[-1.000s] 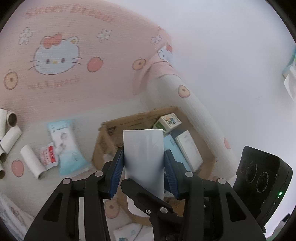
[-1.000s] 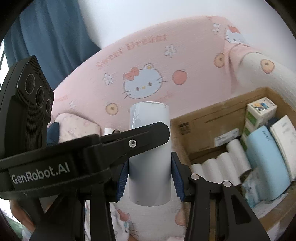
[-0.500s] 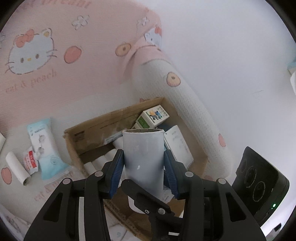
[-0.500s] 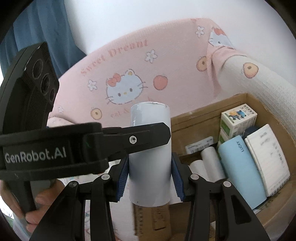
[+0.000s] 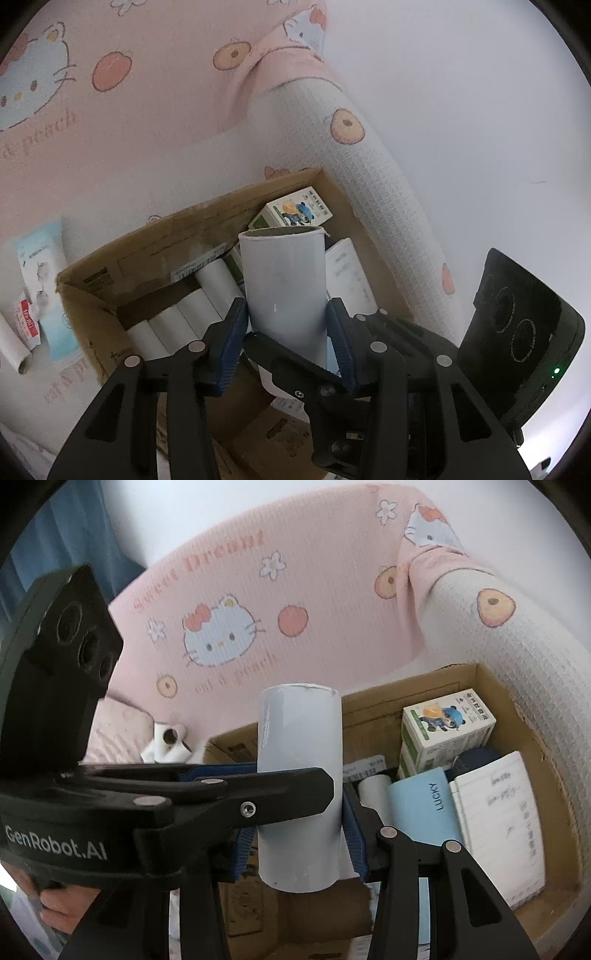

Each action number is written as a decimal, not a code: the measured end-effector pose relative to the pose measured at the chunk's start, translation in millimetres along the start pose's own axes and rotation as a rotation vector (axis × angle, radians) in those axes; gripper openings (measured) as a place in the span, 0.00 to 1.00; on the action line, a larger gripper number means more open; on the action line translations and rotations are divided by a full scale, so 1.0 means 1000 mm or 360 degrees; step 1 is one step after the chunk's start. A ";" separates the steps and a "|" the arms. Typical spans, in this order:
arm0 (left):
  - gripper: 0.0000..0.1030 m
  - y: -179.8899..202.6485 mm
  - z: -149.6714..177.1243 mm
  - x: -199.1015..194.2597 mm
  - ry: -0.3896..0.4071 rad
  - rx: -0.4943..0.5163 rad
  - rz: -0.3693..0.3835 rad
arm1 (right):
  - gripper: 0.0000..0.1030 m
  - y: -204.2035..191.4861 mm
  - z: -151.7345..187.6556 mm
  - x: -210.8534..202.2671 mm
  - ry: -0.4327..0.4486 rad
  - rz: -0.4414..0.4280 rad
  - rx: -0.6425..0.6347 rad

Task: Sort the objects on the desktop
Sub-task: 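Carry the held tube over the cardboard box and lower it inside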

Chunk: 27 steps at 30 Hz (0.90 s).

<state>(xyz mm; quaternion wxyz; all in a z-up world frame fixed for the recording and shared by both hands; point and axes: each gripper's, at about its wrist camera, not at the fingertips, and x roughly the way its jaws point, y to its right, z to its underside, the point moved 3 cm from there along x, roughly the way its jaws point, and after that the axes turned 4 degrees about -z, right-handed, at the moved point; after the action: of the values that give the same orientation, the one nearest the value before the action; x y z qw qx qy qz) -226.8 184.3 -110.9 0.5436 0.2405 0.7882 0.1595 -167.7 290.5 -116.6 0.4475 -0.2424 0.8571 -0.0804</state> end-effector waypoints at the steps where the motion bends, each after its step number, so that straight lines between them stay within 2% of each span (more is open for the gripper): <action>1: 0.47 0.000 -0.001 0.003 -0.0015 -0.0007 -0.0006 | 0.40 0.002 0.000 0.001 -0.0013 0.0003 0.0000; 7: 0.47 -0.010 -0.005 0.029 -0.0135 -0.0099 -0.0039 | 0.40 0.021 0.003 0.018 -0.0129 -0.0003 0.0035; 17: 0.46 -0.034 0.000 0.079 -0.0334 -0.0265 -0.0107 | 0.40 0.045 0.009 0.061 -0.0478 0.0054 0.0035; 21: 0.46 -0.043 0.001 0.091 -0.0371 -0.0325 -0.0132 | 0.40 0.053 0.013 0.071 -0.0542 0.0097 0.0053; 23: 0.46 -0.048 0.003 0.097 -0.0377 -0.0331 -0.0217 | 0.40 0.055 0.013 0.071 -0.0556 0.0088 0.0066; 25: 0.46 -0.053 0.004 0.103 -0.0400 -0.0351 -0.0245 | 0.40 0.054 0.013 0.068 -0.0564 0.0090 0.0035; 27: 0.46 -0.057 0.006 0.109 -0.0439 -0.0417 -0.0211 | 0.40 0.056 0.013 0.066 -0.0571 0.0124 0.0003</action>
<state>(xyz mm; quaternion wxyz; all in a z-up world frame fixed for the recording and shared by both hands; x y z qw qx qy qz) -265.1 197.3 -227.0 0.6824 0.1349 0.6928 0.1902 -208.1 307.7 -192.5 0.5963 -0.2191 0.7721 -0.0193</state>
